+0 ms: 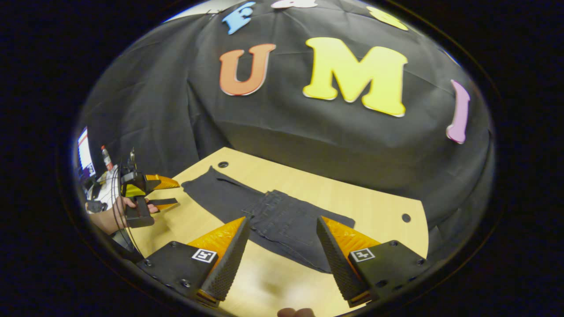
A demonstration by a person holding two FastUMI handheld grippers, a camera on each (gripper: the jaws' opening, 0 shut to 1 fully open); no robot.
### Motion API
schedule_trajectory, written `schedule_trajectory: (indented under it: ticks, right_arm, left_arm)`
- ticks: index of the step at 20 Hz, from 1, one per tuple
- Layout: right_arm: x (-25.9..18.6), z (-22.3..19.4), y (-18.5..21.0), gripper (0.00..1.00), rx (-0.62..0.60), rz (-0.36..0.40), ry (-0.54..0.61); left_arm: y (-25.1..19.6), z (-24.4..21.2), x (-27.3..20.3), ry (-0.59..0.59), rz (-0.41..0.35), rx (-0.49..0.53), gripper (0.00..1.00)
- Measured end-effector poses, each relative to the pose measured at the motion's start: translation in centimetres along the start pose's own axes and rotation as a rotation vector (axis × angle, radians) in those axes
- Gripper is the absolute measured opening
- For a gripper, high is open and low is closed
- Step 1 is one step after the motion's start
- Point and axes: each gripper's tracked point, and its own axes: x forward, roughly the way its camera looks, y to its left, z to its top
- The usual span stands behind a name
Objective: Grasp the waist and the cuffs of the jeans and fold them to make the two legs overlap; first hold the waist and fold one-third of the jeans toward the cuffs, then hold the cuffs and fold the remaining one-third in the same direction to finish folding.
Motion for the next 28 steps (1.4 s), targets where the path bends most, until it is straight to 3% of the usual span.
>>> schedule_trajectory:
  ticks: [4,13,15,16,18,19,20,21,24,28]
  right_arm:
    - [-2.2,-1.6,-3.1,0.94,0.091,-0.055,0.023]
    - [-3.4,-2.4,-4.8,0.94,0.188,-0.099,0.025]
    - [-3.6,-2.8,-4.9,0.92,0.193,-0.107,0.034]
    - [-3.7,-3.0,-4.9,0.94,0.201,-0.111,0.038]
    - [-4.1,-3.5,-5.1,0.96,0.213,-0.118,0.041]
    - [-4.3,-3.9,-5.3,0.94,0.216,-0.124,0.045]
    - [-4.4,-4.1,-5.3,0.94,0.217,-0.129,0.049]
    - [-4.6,-4.3,-5.5,0.92,0.219,-0.136,0.052]
    - [-6.3,-5.3,-6.1,0.96,0.232,-0.155,0.047]
    - [-8.1,-5.1,-8.7,0.92,0.207,-0.23,-0.011]
  left_arm:
    - [0.6,1.5,2.5,-0.003,-0.012,-0.162,0.96]
    - [-0.8,2.4,5.4,-0.025,-0.01,-0.105,0.94]
    - [0.0,2.3,5.9,-0.034,0.021,-0.093,0.9]
    - [0.5,2.1,6.3,-0.031,0.041,-0.089,0.71]
    - [0.5,2.3,6.7,-0.046,0.036,-0.103,0.53]
    - [0.9,2.2,6.8,-0.047,0.051,-0.096,0.51]
    - [1.1,2.1,6.9,-0.045,0.058,-0.087,0.24]
    - [1.2,1.9,7.2,-0.036,0.061,-0.071,0.3]
    - [-0.2,2.0,6.8,-0.037,0.047,-0.008,0.15]
    - [-6.5,0.9,4.9,-0.058,-0.039,0.27,0.07]
